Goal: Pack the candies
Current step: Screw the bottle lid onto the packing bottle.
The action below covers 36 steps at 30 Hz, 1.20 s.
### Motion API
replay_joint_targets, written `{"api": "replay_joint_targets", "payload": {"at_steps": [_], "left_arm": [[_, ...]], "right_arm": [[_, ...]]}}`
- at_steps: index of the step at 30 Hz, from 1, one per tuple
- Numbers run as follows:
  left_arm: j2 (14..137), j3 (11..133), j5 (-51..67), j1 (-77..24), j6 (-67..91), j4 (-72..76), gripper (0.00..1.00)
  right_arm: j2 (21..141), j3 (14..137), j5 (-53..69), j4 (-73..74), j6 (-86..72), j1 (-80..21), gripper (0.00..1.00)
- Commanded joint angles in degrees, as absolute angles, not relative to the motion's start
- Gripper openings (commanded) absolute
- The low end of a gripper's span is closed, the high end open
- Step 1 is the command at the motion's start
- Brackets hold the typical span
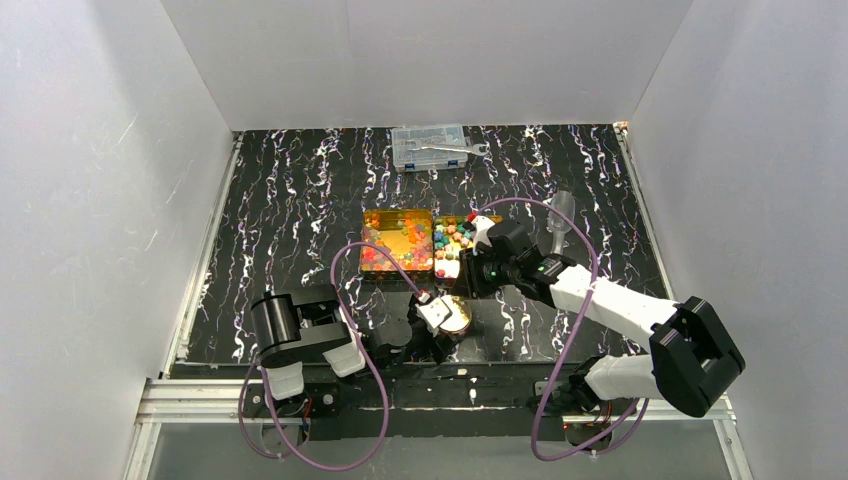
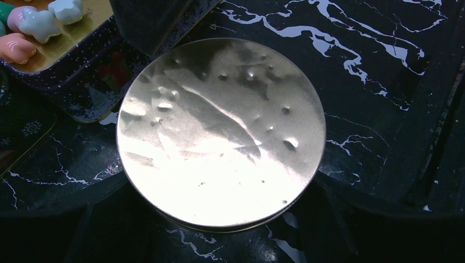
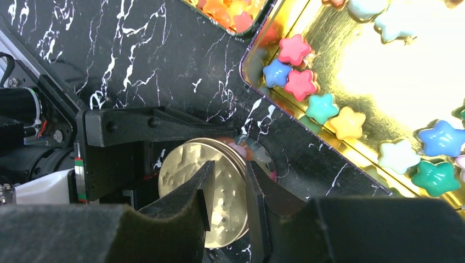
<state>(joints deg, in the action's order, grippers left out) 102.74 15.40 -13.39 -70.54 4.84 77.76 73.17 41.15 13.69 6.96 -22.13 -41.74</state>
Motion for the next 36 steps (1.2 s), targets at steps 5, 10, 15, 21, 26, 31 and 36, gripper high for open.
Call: {"api": "replay_joint_targets", "payload": {"at_steps": [5,10,15,21,26,31,36], "left_arm": [[103.62,14.92,-9.51,-70.71,5.36,68.84,0.18],[103.36,15.11,-9.86,-70.71,5.50,68.58,0.18],[103.68,15.59,-11.42,-70.66,6.00,68.28,0.17],[103.67,16.74,-15.93,-70.67,7.38,64.97,0.16],[103.12,18.01,-20.20,-70.66,8.36,61.06,0.16],[102.13,18.75,-23.48,-70.28,9.42,58.74,0.16],[101.36,20.47,-24.62,-70.14,10.25,54.52,0.15]], "right_arm": [[73.49,38.76,17.07,5.27,-20.08,-41.40,0.34],[73.00,37.25,19.16,5.47,-19.42,-41.35,0.31],[72.39,35.62,21.47,6.19,-19.00,-41.44,0.26],[69.28,30.94,22.58,6.14,-20.72,-41.45,0.22],[64.94,26.19,22.13,5.22,-24.08,-42.36,0.21],[59.38,22.29,20.27,5.50,-28.07,-43.76,0.21],[53.93,19.54,17.44,5.91,-33.14,-47.19,0.20]]}}
